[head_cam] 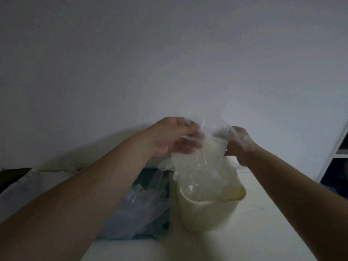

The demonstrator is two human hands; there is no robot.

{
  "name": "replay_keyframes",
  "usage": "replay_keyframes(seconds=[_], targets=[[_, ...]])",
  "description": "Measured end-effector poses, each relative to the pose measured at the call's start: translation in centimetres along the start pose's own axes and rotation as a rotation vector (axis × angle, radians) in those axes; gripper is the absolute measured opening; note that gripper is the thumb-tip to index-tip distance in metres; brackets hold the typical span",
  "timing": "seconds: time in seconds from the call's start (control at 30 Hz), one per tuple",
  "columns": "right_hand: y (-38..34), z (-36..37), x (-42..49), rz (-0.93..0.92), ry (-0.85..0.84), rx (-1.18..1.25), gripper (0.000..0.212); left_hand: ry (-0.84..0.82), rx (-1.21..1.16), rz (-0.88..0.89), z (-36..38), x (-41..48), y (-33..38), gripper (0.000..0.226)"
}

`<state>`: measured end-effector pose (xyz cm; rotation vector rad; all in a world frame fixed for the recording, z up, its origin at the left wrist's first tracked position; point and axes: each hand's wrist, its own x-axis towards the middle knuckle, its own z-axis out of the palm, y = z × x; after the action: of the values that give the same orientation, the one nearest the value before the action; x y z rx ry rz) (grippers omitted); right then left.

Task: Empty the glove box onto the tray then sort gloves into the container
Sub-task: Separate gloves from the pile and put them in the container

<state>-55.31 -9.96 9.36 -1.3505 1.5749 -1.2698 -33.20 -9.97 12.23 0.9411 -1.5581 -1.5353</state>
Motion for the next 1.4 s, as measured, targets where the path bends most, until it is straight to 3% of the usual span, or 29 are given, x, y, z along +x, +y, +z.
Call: replay_keyframes(seconds=[0.07, 0.13, 0.17, 0.27, 0.33, 0.47, 0.6, 0.7, 0.8, 0.97, 1.07, 1.2, 1.3, 1.4], targets=[[-0.6, -1.1, -0.4, -0.016, 0.129, -0.055, 0.025, 0.067, 0.147, -0.069, 0.6, 2.0, -2.0, 0.008], [-1.1, -1.8, -0.9, -0.125, 0.257, -0.247, 0.031, 0.14, 0.32, -0.097, 1.2, 3.6, -3.9, 0.013], [-1.9, -1.6, -1.8, -0.177, 0.242, -0.282, 0.031, 0.181, 0.391, -0.094, 1.5, 4.2, -4.7, 0.016], [-2.7, -0.6, -3.6, -0.269, 0.061, -0.379, 0.028, 0.277, 0.564, -0.082, 2.1, 5.4, -6.1, 0.009], [-3.3, 0.6, -4.9, -0.237, -0.131, -0.545, 0.033, 0.279, 0.687, -0.098, 2.2, 6.4, -6.3, 0.005], [-2.9, 4.2, -5.9, -0.137, -0.391, -0.829, 0.039, 0.273, 0.65, -0.129, 1.5, 7.3, -6.2, 0.012], [-1.3, 5.9, -4.7, -0.013, -0.551, -0.969, 0.057, 0.413, 0.677, 0.064, -1.1, 4.9, -6.5, 0.028], [0.3, 7.0, -3.9, -0.037, -0.611, -1.072, 0.064, 0.509, 0.62, 0.165, -3.9, 1.9, -6.4, 0.019], [1.9, 8.6, -3.2, -0.013, -0.66, -1.22, 0.062, 0.454, 0.691, 0.167, -6.2, -1.7, -7.3, 0.009], [3.5, 10.1, -2.9, -0.069, -0.635, -1.393, 0.054, 0.174, 0.954, -0.003, -9.4, -7.6, -10.3, 0.006], [1.4, 9.3, -3.8, -0.075, -0.624, -1.415, 0.053, 0.044, 1.162, -0.083, -10.9, -10.4, -12.6, 0.01], [-1.9, 9.1, -6.4, -0.236, -0.398, -1.336, 0.046, 0.038, 1.243, -0.117, -12.1, -12.9, -15.7, 0.014], [-3.1, 11.4, -8.9, -0.447, -0.269, -1.056, 0.031, 0.11, 1.202, -0.018, -12.4, -13.0, -17.5, 0.023], [-2.6, 14.8, -10.6, -0.489, -0.384, -0.703, 0.034, 0.19, 1.149, 0.036, -12.7, -13.3, -18.1, 0.006]])
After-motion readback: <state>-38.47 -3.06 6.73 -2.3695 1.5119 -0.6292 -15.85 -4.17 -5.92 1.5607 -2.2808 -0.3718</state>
